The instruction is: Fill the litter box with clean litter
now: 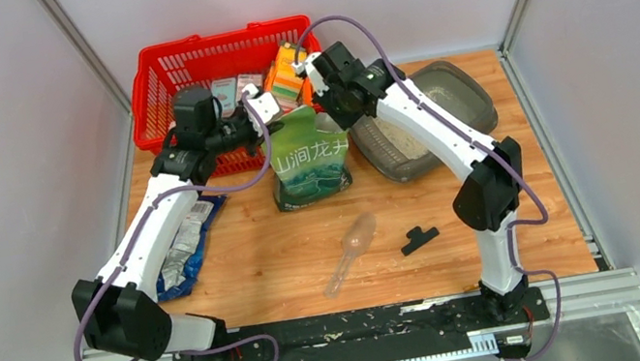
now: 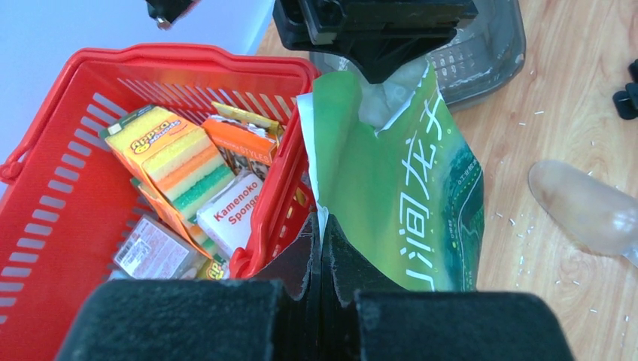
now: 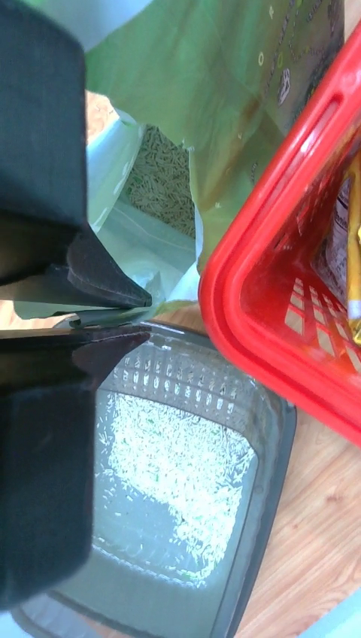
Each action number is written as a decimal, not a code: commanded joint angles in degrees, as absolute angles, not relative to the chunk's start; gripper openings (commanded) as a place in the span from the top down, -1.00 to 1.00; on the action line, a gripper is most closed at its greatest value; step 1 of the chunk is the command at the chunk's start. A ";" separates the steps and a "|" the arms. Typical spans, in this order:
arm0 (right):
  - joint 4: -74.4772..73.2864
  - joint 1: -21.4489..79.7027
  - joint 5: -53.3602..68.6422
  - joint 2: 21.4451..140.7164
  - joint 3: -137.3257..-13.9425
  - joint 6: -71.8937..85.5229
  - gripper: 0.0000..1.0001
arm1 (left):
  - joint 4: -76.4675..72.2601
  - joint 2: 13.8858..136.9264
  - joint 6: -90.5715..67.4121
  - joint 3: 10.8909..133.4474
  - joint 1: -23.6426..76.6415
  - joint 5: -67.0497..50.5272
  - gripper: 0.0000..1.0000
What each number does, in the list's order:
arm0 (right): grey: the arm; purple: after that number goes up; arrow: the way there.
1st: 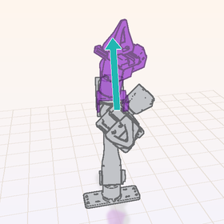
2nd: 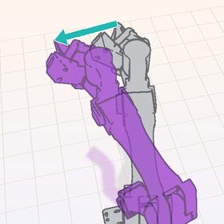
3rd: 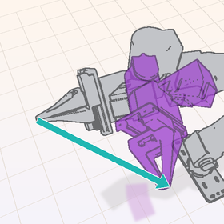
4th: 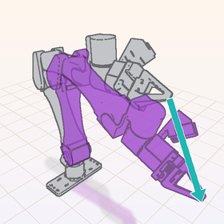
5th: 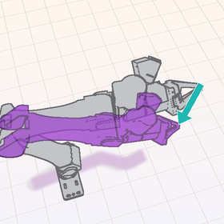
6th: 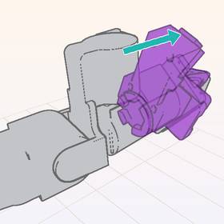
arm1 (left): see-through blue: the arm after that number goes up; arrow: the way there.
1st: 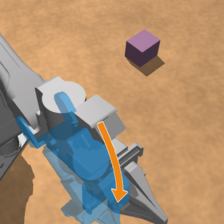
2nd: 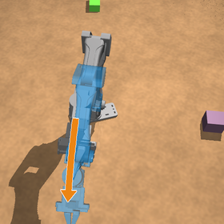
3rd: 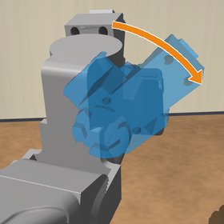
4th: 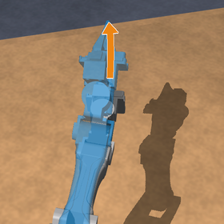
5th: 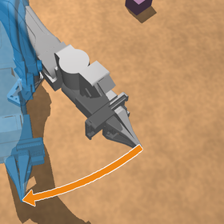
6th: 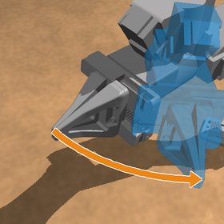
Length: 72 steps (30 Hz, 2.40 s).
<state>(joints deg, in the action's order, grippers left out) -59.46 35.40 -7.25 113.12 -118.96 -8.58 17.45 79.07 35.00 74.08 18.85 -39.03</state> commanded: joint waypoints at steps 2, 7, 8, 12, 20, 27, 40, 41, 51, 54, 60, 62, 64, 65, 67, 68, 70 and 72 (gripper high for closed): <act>-57.31 34.63 -12.05 110.04 -122.96 -11.51 0.04 | 8.00 74.36 38.06 76.38 18.46 -43.51 1.00; -57.13 34.54 -7.39 108.11 -125.24 -9.06 -0.30 | 7.29 74.27 35.78 76.81 18.46 -42.37 0.89; -57.30 34.45 -4.34 107.76 -126.90 -8.27 -0.40 | 7.12 74.09 34.99 77.51 18.54 -42.19 0.80; -57.30 33.31 3.41 103.12 -126.92 -7.64 -0.68 | 7.12 70.94 28.50 79.54 18.72 -41.57 0.12; -56.42 24.88 11.59 90.11 -109.97 -7.82 -1.00 | 20.89 57.67 27.24 72.88 21.18 -43.76 -0.26; -49.32 20.57 13.62 76.83 -92.57 -10.36 -1.00 | 30.41 49.40 33.14 54.95 31.27 -39.39 -0.46; -52.12 20.57 8.61 63.11 -83.15 -7.38 -1.00 | 16.18 68.36 1.17 42.97 51.33 -8.78 -0.42; -52.03 20.57 10.18 61.80 -82.71 -7.47 -1.00 | 14.26 69.68 -1.21 42.98 51.50 -9.57 -0.59; -45.71 16.54 11.16 51.25 -73.05 -3.52 -1.00 | 12.48 80.93 -10.63 49.29 53.35 -0.27 -0.59; -45.70 13.81 12.39 50.27 -72.16 -1.41 -1.00 | 12.92 83.22 -11.17 52.98 54.75 0.69 -0.65; -45.26 12.13 14.06 49.14 -72.33 -0.35 -1.00 | 15.38 89.54 -12.91 58.18 57.66 5.26 -0.67; -45.61 11.87 13.80 48.61 -72.51 -0.35 -1.00 | 16.34 91.13 -14.06 59.06 57.66 5.63 -0.67; -46.14 11.60 13.80 47.90 -72.51 -0.61 -1.00 | 16.70 93.42 -14.76 60.46 57.92 5.19 -0.67; -46.32 11.60 13.80 47.55 -72.25 -0.62 -1.00 | 16.87 94.30 -14.77 60.99 58.35 5.19 -0.66; -46.41 11.16 13.97 46.50 -71.72 -0.53 -1.00 | 18.01 97.20 -14.77 63.54 59.67 4.92 -0.66; -46.32 10.99 13.97 46.15 -71.37 -0.35 -1.00 | 18.80 98.25 -14.94 64.33 60.03 5.01 -0.65; -46.23 10.37 14.41 45.27 -70.40 -0.35 -1.00 | 21.17 101.33 -15.90 66.53 60.38 6.41 -0.55; -46.23 9.67 14.76 44.74 -69.79 -0.35 -1.00 | 22.76 103.52 -15.91 68.37 60.38 7.03 -0.48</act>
<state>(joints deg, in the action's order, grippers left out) -47.97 10.85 13.61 46.22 -71.16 -1.26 18.39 100.53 -14.00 64.01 59.59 4.95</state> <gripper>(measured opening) 0.998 0.773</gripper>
